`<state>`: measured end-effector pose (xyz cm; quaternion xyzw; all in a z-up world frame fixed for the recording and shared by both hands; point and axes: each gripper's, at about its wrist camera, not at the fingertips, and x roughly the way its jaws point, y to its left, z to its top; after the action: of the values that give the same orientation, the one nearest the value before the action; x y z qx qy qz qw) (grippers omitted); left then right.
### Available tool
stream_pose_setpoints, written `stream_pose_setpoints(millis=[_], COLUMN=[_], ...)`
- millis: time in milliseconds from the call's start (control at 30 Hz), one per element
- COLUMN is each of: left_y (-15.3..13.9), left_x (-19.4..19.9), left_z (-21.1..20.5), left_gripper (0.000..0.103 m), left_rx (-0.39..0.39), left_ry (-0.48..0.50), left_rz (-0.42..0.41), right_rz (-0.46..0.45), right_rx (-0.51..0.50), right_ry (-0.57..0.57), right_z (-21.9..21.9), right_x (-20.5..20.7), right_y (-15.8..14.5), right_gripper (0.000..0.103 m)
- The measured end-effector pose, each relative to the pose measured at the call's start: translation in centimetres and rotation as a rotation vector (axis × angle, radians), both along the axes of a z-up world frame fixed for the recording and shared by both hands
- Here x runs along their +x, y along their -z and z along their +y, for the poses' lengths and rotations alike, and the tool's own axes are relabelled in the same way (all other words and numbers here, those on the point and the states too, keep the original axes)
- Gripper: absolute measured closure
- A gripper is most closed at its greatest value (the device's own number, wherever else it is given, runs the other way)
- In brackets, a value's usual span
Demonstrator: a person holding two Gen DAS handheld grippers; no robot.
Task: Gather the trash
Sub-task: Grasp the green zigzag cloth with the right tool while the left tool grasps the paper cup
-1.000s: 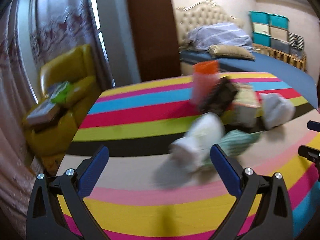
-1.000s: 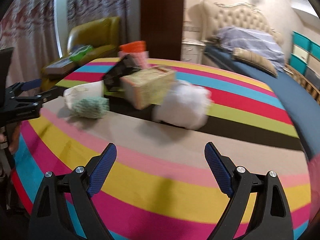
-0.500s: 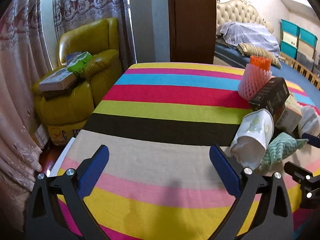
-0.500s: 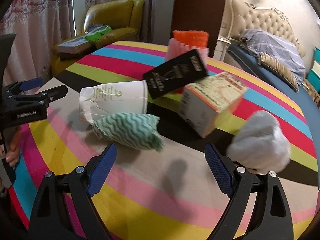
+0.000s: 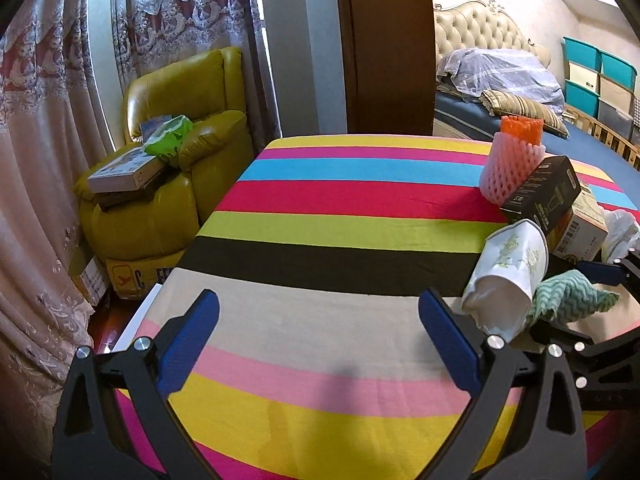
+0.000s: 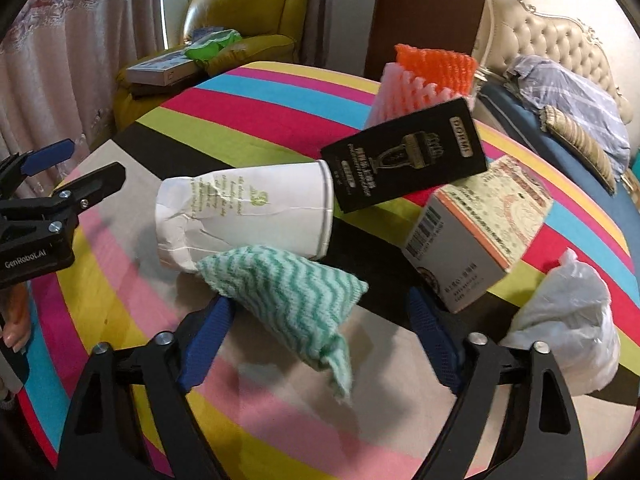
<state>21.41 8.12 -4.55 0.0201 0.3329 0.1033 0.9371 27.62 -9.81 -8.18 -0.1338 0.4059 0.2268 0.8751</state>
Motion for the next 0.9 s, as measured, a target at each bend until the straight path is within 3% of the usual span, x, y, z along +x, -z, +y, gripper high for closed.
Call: stream_pose_setpoints(millis=[200, 267, 433, 667, 767, 900], left_y=[0.2, 0.3, 0.3, 0.3, 0.3, 0.4], left_x=[-0.1, -0.2, 0.0, -0.9, -1.0, 0.0], left_z=[-0.2, -0.3, -1.2, -4.9, -6.4, -7.7], left_gripper=[0.006, 0.006, 0.006, 0.006, 0.006, 0.006], left_rx=[-0.001, 0.0, 0.018, 0.126, 0.075, -0.004], left_ry=[0.009, 0.013, 0.06, 0.232, 0.352, 0.397], left_rz=[0.0, 0.0, 0.006, -0.033, -0.022, -0.009], right_rz=[-0.043, -0.074, -0.098, -0.107, -0.122, -0.123], right_rx=[0.004, 0.012, 0.034, 0.077, 0.088, 0.128], right_ry=[-0.009, 0.016, 0.091, 0.211, 0.247, 0.302], right_z=[0.2, -0.5, -3.3, -8.6, -10.5, -13.2], right_x=[-0.8, -1.2, -2.0, -3.6, -4.5, -5.2], right_y=[-0.5, -1.0, -1.4, -1.6, -1.7, -1.7], right_gripper=[0.064, 0.07, 0.072, 0.073, 0.073, 0.073])
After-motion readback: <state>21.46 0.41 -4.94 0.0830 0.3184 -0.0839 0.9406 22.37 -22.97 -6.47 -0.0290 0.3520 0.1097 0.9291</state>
